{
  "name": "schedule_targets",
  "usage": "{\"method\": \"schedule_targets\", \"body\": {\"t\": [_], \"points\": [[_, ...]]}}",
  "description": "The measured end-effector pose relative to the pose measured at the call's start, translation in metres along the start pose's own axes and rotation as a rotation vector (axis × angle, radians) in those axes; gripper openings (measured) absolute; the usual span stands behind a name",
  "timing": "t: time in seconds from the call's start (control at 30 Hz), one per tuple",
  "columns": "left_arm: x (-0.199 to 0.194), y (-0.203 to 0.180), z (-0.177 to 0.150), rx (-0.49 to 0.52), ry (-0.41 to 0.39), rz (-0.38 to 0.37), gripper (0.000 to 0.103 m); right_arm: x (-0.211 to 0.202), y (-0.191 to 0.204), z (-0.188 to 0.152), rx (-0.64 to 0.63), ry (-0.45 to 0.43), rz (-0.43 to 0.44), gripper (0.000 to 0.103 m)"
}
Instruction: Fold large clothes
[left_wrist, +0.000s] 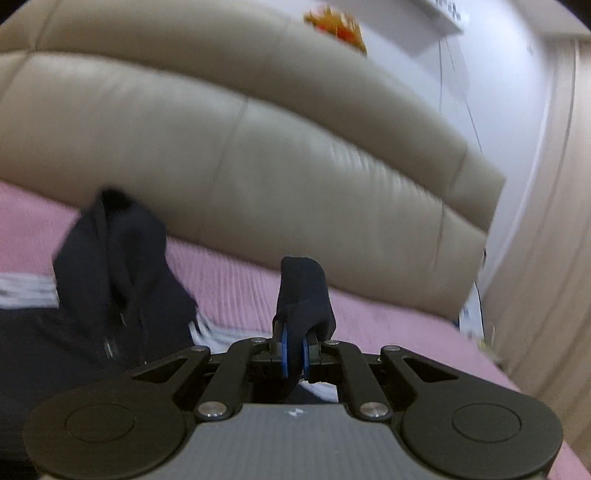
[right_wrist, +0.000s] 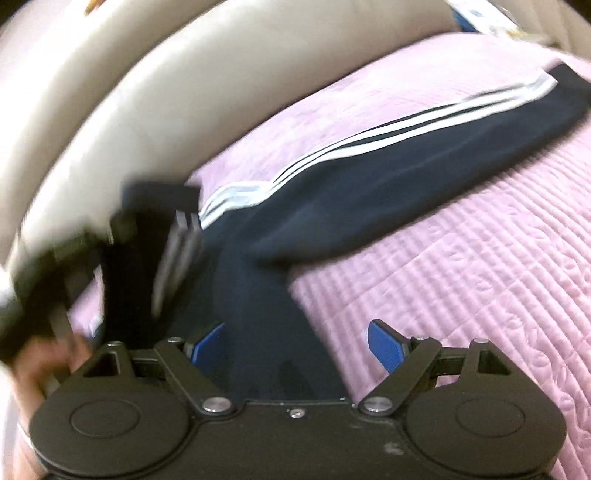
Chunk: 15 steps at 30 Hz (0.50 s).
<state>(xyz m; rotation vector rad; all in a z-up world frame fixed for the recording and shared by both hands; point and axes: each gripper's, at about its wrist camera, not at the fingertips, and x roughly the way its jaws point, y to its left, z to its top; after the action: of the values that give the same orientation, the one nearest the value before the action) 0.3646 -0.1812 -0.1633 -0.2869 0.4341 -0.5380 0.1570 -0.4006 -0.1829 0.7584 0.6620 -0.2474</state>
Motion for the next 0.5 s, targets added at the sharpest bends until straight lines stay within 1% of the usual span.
{"method": "schedule_targets", "body": {"t": [0.1,0.17,0.2,0.27,0.3,0.33,0.37,0.4,0.43,0.5], "points": [[0.007,0.004,-0.021,0.006,0.082,-0.040,0.012,0.002,-0.016,0.014,0.097,-0.022,0.045,0.100],[0.010,0.003,-0.033,0.025,0.181,-0.123,0.020,0.007,-0.016,0.023,0.125,-0.031,0.078,0.101],[0.012,0.001,-0.040,0.058,0.257,-0.181,0.023,0.010,-0.015,0.028,0.124,-0.029,0.094,0.101],[0.009,0.000,-0.049,0.086,0.384,-0.262,0.045,0.023,-0.006,0.039,0.098,-0.025,0.129,0.102],[0.003,0.003,-0.052,0.076,0.430,-0.306,0.049,0.031,0.001,0.044,0.067,-0.024,0.138,0.102],[-0.005,0.008,-0.051,0.057,0.444,-0.334,0.053,0.042,0.011,0.049,0.025,-0.022,0.135,0.102],[-0.017,0.016,-0.048,0.026,0.444,-0.355,0.059,0.052,0.019,0.052,-0.027,-0.020,0.126,0.102],[-0.024,0.022,-0.046,0.007,0.439,-0.365,0.062,0.064,0.031,0.056,-0.098,-0.009,0.107,0.102],[-0.033,0.031,-0.038,-0.003,0.424,-0.356,0.066,0.079,0.044,0.058,-0.173,0.007,0.092,0.102],[-0.052,0.058,-0.018,-0.020,0.372,-0.280,0.072,0.102,0.068,0.060,-0.320,0.040,0.057,0.102]]}}
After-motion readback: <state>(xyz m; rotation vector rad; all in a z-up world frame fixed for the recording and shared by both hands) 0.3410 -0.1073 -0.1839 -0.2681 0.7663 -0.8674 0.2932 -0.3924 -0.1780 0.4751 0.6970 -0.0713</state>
